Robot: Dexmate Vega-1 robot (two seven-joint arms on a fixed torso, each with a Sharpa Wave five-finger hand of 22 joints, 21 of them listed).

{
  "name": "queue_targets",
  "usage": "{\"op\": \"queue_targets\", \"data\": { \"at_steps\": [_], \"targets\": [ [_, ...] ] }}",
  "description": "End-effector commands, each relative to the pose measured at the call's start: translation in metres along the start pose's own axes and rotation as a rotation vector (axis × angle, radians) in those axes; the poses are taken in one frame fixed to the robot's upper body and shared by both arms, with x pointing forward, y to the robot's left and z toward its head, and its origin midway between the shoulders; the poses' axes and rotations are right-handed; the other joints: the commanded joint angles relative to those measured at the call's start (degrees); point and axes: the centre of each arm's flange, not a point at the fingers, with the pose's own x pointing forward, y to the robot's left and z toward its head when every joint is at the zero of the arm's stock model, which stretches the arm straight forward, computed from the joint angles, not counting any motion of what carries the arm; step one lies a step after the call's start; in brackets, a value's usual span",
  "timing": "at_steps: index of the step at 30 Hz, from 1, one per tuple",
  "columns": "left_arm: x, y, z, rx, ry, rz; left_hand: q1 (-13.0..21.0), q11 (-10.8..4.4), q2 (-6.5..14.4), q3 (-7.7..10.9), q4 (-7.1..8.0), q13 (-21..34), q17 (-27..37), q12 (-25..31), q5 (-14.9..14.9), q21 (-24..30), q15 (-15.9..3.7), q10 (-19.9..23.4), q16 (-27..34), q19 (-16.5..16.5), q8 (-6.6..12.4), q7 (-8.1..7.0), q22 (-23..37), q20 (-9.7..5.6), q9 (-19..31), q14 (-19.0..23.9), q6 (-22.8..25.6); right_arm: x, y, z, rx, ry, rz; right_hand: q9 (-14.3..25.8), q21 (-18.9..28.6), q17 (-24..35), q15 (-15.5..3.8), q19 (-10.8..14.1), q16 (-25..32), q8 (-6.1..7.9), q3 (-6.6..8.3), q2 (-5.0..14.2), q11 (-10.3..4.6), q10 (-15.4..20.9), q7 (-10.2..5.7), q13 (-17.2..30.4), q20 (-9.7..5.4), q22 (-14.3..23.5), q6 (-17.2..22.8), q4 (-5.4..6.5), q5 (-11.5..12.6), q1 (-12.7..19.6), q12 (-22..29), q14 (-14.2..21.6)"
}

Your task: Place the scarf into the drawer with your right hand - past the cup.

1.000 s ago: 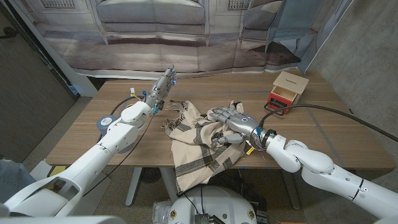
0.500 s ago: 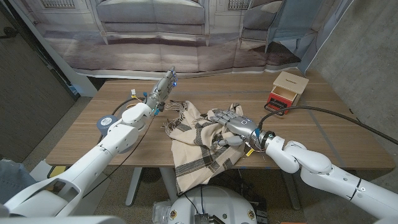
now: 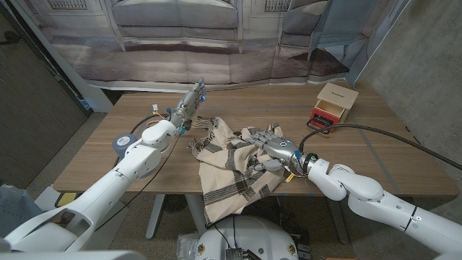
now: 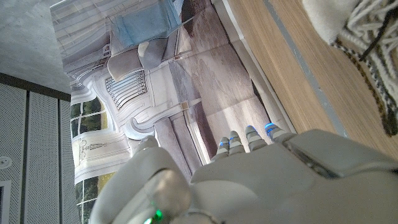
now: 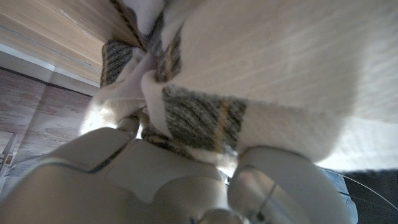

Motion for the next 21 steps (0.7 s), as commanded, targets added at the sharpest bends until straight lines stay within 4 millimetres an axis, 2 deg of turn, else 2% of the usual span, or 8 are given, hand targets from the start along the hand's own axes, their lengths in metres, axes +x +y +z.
{"op": "queue_targets", "data": {
  "at_steps": [1,5,9,10,16,17,19,21],
  "targets": [
    [-0.0033,-0.0007,0.0017,0.005,0.003,0.003,0.1,-0.14,0.4,-0.35,-0.02,0.2,0.2,-0.1,0.4,-0.1,-0.10,0.2,-0.3,-0.1,-0.11,-0.21,0.3,0.55,0.2,-0.2,0.2,-0.0003,0.0060,-0.0051,-0.011,0.018,0.029,0.1,0.4,0.1,0.21,1.2,0.3,0.35,0.02,0.22,0.01,0.7,-0.28,0.1,0.03,0.2,0.4,-0.61,0.5,0.9,0.5,0.8],
    [-0.0055,0.0000,0.0027,0.009,0.003,0.007,0.1,-0.10,0.5,-0.40,-0.02,0.2,0.2,0.0,0.4,-0.1,-0.12,0.2,-0.2,-0.1,-0.10,-0.20,0.3,0.53,0.2,-0.2,0.2,-0.0004,0.0071,-0.0054,-0.022,0.018,0.027,0.1,0.7,0.1,-0.03,2.7,0.4,0.51,0.12,0.38,0.21,1.2,-0.49,0.1,0.09,0.1,1.0,-0.79,0.6,1.7,0.7,1.5],
    [-0.0074,0.0003,0.0025,0.009,0.003,0.008,0.2,-0.13,0.5,-0.46,-0.02,0.2,0.2,-0.1,0.4,-0.1,-0.15,0.2,-0.2,-0.1,-0.14,-0.23,0.3,0.63,0.2,-0.2,0.2,0.0005,0.0085,-0.0052,-0.042,0.019,0.034,0.2,1.7,0.1,-0.95,7.2,0.5,0.59,0.45,0.81,-0.02,1.6,-0.74,0.1,-0.08,0.2,1.6,-1.18,0.9,3.9,0.8,3.2],
    [-0.0078,0.0000,0.0021,0.004,0.003,0.007,0.2,-0.18,0.5,-0.47,-0.01,0.2,0.2,-0.1,0.4,-0.1,-0.13,0.2,-0.3,-0.1,-0.14,-0.26,0.3,0.61,0.2,-0.2,0.1,0.0009,0.0089,-0.0049,-0.052,0.021,0.035,0.2,1.8,0.1,-0.95,7.6,0.5,0.63,0.51,0.87,-0.19,1.7,-0.72,0.2,-0.08,0.2,1.7,-1.23,0.9,4.2,0.8,3.3],
    [-0.0103,0.0007,0.0024,0.009,0.007,0.010,0.2,-0.17,0.5,-0.56,0.00,0.2,0.2,-0.1,0.4,-0.1,-0.16,0.1,-0.2,-0.1,-0.14,-0.26,0.3,0.74,0.2,-0.2,0.2,0.0028,0.0099,-0.0049,-0.080,0.028,0.045,0.2,2.5,0.1,-1.54,12.5,0.4,0.60,2.37,2.31,-0.44,1.7,-0.80,0.2,-0.08,0.1,2.1,-2.34,0.9,10.5,0.7,5.2],
    [-0.0106,0.0009,0.0026,0.012,0.007,0.010,0.2,-0.19,0.5,-0.57,0.00,0.2,0.2,-0.1,0.4,-0.1,-0.16,0.1,-0.2,-0.1,-0.14,-0.23,0.3,0.77,0.2,-0.2,0.2,0.0029,0.0099,-0.0049,-0.083,0.028,0.043,0.2,2.6,0.1,-1.99,13.5,0.6,0.61,2.72,2.45,-0.51,1.7,-0.79,0.2,-0.35,0.1,2.2,-2.46,0.9,11.9,0.7,6.0],
    [-0.0113,0.0012,0.0027,0.009,0.004,0.012,0.2,-0.23,0.6,-0.60,0.00,0.2,0.2,-0.1,0.4,-0.1,-0.17,0.2,-0.2,-0.1,-0.13,-0.23,0.3,0.84,0.2,-0.2,0.2,0.0033,0.0093,-0.0051,-0.082,0.031,0.044,0.3,3.1,0.2,-3.24,16.6,1.0,0.72,3.25,2.37,-0.68,2.1,-0.97,0.2,-1.94,0.1,2.9,-2.35,0.5,14.9,0.8,8.8],
    [-0.0115,0.0015,0.0029,0.009,0.004,0.013,0.2,-0.28,0.6,-0.62,0.00,0.2,0.2,0.0,0.4,-0.1,-0.13,0.2,-0.2,-0.1,-0.13,-0.26,0.3,0.87,0.2,-0.2,0.2,0.0037,0.0087,-0.0056,-0.081,0.030,0.044,0.3,3.5,0.3,-3.91,18.6,1.4,0.95,3.31,2.23,-1.16,3.0,-1.26,0.3,-2.80,0.2,3.9,-2.06,0.1,15.9,1.2,10.7]
  ]
}}
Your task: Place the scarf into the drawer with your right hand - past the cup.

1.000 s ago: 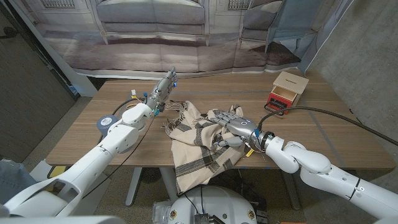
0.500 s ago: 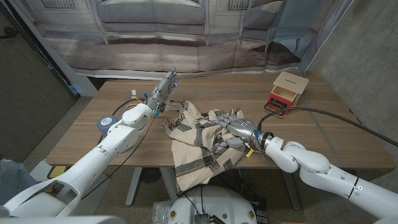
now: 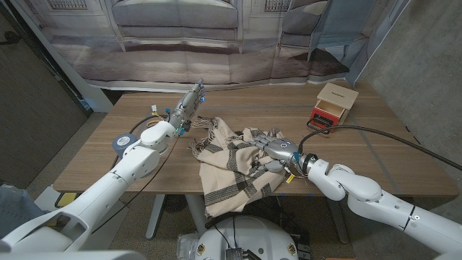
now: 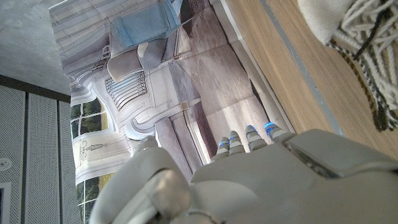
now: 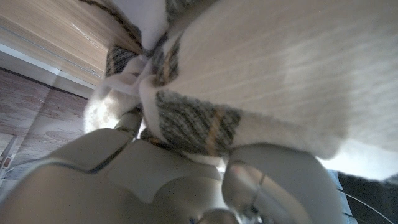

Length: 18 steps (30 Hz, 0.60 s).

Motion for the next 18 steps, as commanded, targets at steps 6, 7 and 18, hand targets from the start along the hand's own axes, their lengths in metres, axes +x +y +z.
{"op": "queue_targets", "data": {
  "at_steps": [6,7,18],
  "targets": [
    [-0.0030,0.0010,0.0001,-0.001,0.002,0.001,0.2,-0.27,0.6,-0.47,0.25,0.2,0.2,-0.1,0.4,-0.1,-0.13,0.2,-0.2,-0.1,-0.11,-0.31,0.3,0.40,0.2,-0.2,0.3,0.0049,-0.0006,-0.0021,-0.019,0.010,0.016,0.5,2.1,0.8,-3.66,10.3,2.0,1.79,0.21,-0.03,-0.97,5.9,-1.48,0.5,-6.18,0.4,6.6,1.34,-1.8,4.8,2.4,10.0],
    [-0.0026,0.0009,-0.0002,-0.002,0.002,0.001,0.2,-0.28,0.6,-0.48,0.25,0.2,0.2,-0.1,0.4,-0.1,-0.17,0.1,-0.2,-0.1,-0.11,-0.31,0.3,0.45,0.2,-0.2,0.3,0.0055,-0.0008,-0.0023,-0.017,0.010,0.018,0.6,2.3,0.9,-4.35,11.5,2.2,2.19,0.20,0.12,-1.16,7.2,-1.68,0.6,-7.15,0.4,8.1,1.50,-2.0,5.1,2.8,11.2],
    [0.0002,0.0027,0.0007,-0.001,0.002,-0.001,0.3,-0.32,0.7,-0.63,0.26,0.2,0.2,-0.1,0.4,-0.1,-0.22,0.1,-0.2,-0.1,-0.10,-0.37,0.3,0.59,0.2,-0.2,0.4,0.0107,-0.0028,-0.0032,-0.006,0.025,0.012,1.5,4.3,2.3,-8.48,20.0,4.1,6.09,0.84,2.89,-1.98,13.5,-2.72,1.2,-13.88,0.9,21.7,2.18,-4.1,8.0,5.2,20.6]
  ]
}}
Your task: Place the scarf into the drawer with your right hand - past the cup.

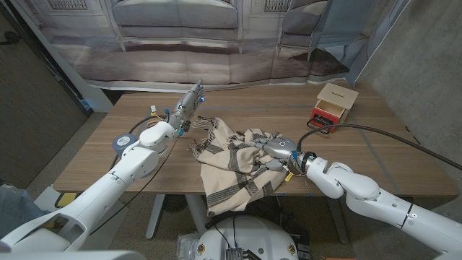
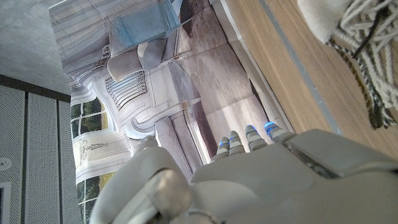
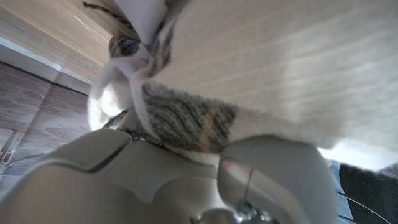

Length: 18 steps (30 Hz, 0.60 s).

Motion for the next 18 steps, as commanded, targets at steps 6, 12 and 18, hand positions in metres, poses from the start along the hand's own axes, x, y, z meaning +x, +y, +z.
{"op": "queue_targets", "data": {
  "at_steps": [6,12,18],
  "targets": [
    [0.0026,0.0032,0.0031,0.004,-0.006,-0.003,0.1,-0.30,0.5,-0.45,0.02,0.2,0.2,-0.1,0.4,-0.1,-0.15,0.1,-0.2,-0.4,-0.11,-0.06,0.3,0.47,0.2,-0.3,0.1,0.0063,-0.0039,-0.0006,0.016,0.018,-0.029,1.1,2.1,2.1,-5.61,5.6,2.7,1.76,1.71,3.02,-0.75,5.5,-0.42,1.0,-5.34,0.9,5.6,-0.31,-1.5,4.6,2.6,7.7],
    [0.0018,0.0049,0.0048,0.006,-0.008,0.002,0.1,-0.21,0.5,-0.52,0.02,0.2,0.2,-0.1,0.4,-0.1,-0.16,0.1,-0.2,-0.4,-0.11,-0.03,0.3,0.55,0.2,-0.2,0.1,0.0093,-0.0068,-0.0013,0.021,0.021,-0.044,1.6,3.6,3.9,-7.29,7.5,4.5,4.10,2.66,5.15,-2.01,9.2,-0.42,1.8,-8.17,1.7,11.7,-0.62,-3.1,7.7,4.6,11.8],
    [0.0011,0.0085,0.0069,0.008,-0.010,0.005,0.1,-0.26,0.6,-0.60,0.02,0.2,0.2,-0.1,0.4,-0.1,-0.15,0.1,-0.2,-0.4,-0.12,-0.03,0.3,0.67,0.2,-0.3,0.1,0.0133,-0.0105,-0.0015,0.032,0.019,-0.073,2.3,5.9,6.7,-9.62,9.1,6.8,6.39,3.76,7.06,-2.76,13.8,-0.01,3.3,-10.61,3.0,16.3,-1.33,-5.3,12.3,7.3,17.0]
  ]
}}
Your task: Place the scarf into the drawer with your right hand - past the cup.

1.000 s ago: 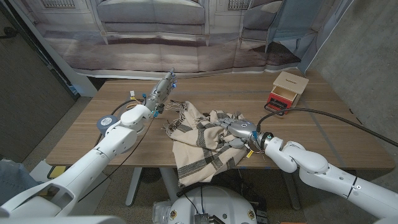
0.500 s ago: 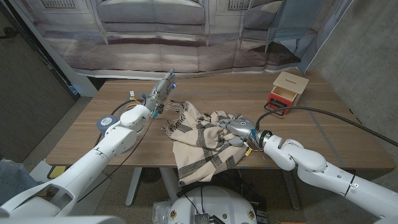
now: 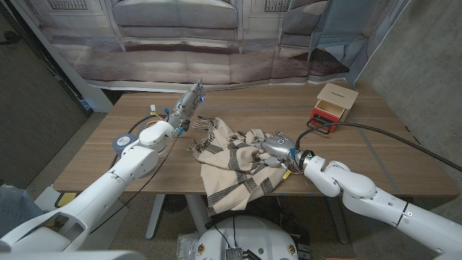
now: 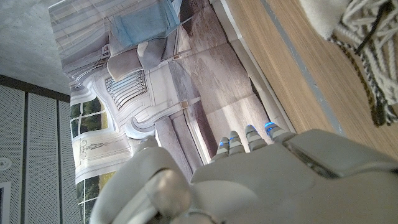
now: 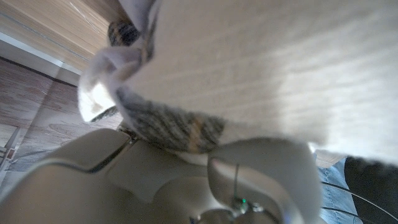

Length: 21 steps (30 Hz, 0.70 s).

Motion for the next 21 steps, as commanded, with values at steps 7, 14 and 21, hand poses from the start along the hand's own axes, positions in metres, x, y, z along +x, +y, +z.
{"op": "queue_targets", "data": {
  "at_steps": [7,14,21],
  "targets": [
    [0.000,0.007,0.007,0.000,-0.014,0.006,0.1,-0.42,0.6,-0.53,0.18,0.2,0.2,-0.1,0.4,-0.1,-0.11,0.1,-0.2,-0.2,-0.13,-0.05,0.3,0.45,0.2,-0.2,0.1,0.010,-0.010,-0.001,0.024,0.003,-0.064,2.4,5.4,6.1,-9.96,4.2,3.5,3.98,1.74,2.99,-1.40,5.7,0.33,3.7,-9.62,4.0,4.9,-0.66,-4.6,9.6,4.4,7.3],
    [0.000,0.006,0.008,0.003,-0.017,0.005,0.2,-0.37,0.6,-0.62,0.19,0.2,0.2,-0.1,0.3,-0.1,-0.19,0.1,-0.2,-0.2,-0.13,-0.05,0.3,0.46,0.2,-0.3,0.1,0.012,-0.015,-0.002,0.034,0.002,-0.081,3.9,7.8,8.6,-9.98,4.2,4.4,5.87,1.78,3.62,-1.90,7.2,0.38,5.6,-9.72,5.6,6.6,-0.28,-7.2,12.6,5.8,8.8],
    [0.001,0.006,0.006,0.002,-0.012,0.000,0.2,-0.42,0.7,-0.71,0.19,0.2,0.2,-0.1,0.3,-0.1,-0.20,0.2,-0.2,-0.2,-0.14,-0.09,0.3,0.54,0.2,-0.2,0.1,0.008,-0.022,-0.006,0.067,0.021,-0.095,4.6,8.7,9.2,-9.86,3.9,4.2,6.65,1.45,3.63,-1.62,7.2,0.21,6.5,-9.71,6.3,7.1,0.26,-8.3,12.8,6.0,8.8]
  ]
}}
